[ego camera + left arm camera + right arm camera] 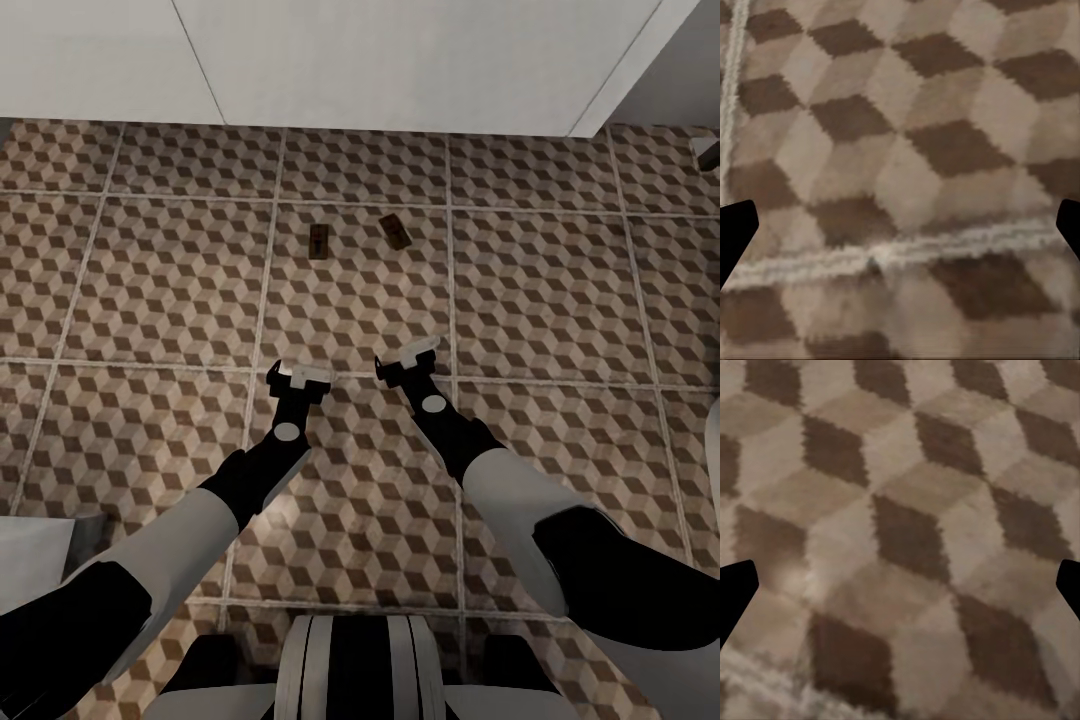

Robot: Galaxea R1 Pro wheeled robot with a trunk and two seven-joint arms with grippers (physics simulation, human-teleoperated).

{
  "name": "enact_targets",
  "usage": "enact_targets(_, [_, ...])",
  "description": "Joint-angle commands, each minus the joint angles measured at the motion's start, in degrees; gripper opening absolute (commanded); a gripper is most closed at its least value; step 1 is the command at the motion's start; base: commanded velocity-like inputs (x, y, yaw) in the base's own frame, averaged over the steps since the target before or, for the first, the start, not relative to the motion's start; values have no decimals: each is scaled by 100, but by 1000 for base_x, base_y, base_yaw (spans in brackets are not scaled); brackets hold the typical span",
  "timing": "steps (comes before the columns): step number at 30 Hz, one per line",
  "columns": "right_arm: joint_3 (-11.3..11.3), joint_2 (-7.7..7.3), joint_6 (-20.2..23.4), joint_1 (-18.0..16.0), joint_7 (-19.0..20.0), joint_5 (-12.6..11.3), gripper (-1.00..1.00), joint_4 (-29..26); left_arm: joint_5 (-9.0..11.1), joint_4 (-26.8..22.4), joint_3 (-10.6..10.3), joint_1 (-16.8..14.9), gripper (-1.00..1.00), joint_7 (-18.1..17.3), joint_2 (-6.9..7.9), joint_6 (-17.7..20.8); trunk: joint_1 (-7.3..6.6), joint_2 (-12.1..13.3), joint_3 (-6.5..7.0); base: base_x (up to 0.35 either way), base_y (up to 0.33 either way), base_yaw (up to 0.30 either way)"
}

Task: Take the four mousetraps from the cabinet in the bathroom and place them on the bathroom floor. Make sure all four end up on the same floor surface, and ensure that at least two of them are either under or directly next to the same bathroom sink.

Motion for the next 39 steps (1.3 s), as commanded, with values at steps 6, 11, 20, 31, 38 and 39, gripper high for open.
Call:
enact_targets(6, [21,0,-8,-3,-40,53,100,9,60,53,-39,-7,100,43,-3,-31,-1,-1,-2,0,0,0])
enact_targets(11, [21,0,-9,-5,-36,52,100,9,60,35,-39,-7,100,44,-8,-24,-1,-1,-2,0,0,0])
enact_targets(20, [21,0,-7,0,-35,52,100,7,60,-50,-39,-7,100,75,-14,-15,-1,-1,-2,0,0,0])
enact_targets(31, [21,0,-7,2,-30,52,100,8,67,-115,-39,-7,100,80,-18,3,-3,0,20,0,0,0])
enact_targets(38, [21,0,-8,2,-26,46,100,9,69,-103,-39,-7,100,80,-27,10,-21,10,175,0,0,0])
enact_targets(39, [21,0,-8,2,-26,42,100,9,69,-101,-39,-7,100,80,-31,9,-24,11,197,0,0,0])
